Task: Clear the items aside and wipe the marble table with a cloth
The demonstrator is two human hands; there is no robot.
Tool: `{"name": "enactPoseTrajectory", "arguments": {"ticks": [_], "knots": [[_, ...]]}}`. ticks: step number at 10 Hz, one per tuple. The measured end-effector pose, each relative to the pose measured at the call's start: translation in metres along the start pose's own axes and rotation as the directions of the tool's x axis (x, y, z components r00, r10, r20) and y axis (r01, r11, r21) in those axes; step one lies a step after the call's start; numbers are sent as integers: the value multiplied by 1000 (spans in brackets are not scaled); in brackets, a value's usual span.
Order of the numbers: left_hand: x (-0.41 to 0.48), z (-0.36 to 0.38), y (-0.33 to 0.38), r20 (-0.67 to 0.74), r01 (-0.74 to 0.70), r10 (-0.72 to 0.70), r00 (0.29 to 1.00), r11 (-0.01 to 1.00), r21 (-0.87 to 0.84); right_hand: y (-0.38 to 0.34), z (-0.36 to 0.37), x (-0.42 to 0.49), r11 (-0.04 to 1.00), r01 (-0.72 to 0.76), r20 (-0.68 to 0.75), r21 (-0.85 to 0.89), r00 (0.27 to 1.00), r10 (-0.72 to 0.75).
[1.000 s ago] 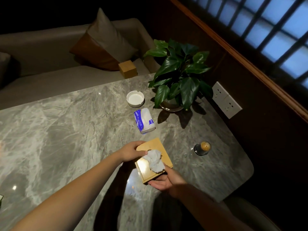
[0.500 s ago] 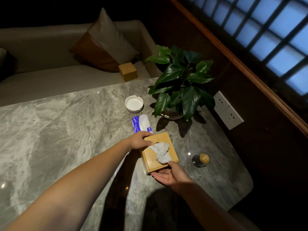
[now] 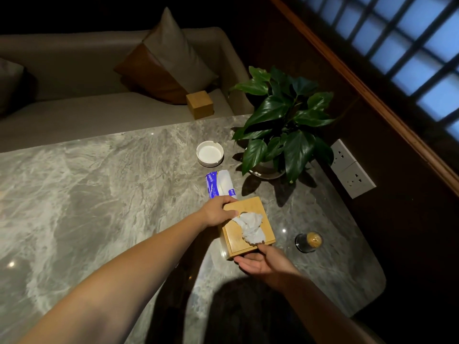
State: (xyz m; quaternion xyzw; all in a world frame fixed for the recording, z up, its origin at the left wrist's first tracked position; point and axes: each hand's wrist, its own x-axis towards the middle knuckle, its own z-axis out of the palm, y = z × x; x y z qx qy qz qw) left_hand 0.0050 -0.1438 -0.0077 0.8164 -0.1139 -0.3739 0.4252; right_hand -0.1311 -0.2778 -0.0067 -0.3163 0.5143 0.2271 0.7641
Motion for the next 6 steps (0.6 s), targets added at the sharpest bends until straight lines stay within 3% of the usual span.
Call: {"name": "enactPoseTrajectory", "arguments": {"ticks": [2,5,6], "knots": [[-16,6,-3,-158,-34,35,987,999,6,3,-5,-10,998,64,43,-23,997,-63],[-60,-25,17,-230,-144,166,959,983,109,8,7,-65,967,234,-31,-99,971,-238],[-91,-39,23,-328,-208,237,914,970,123,19,18,-100,882,398,-64,-253,903,-426]]}}
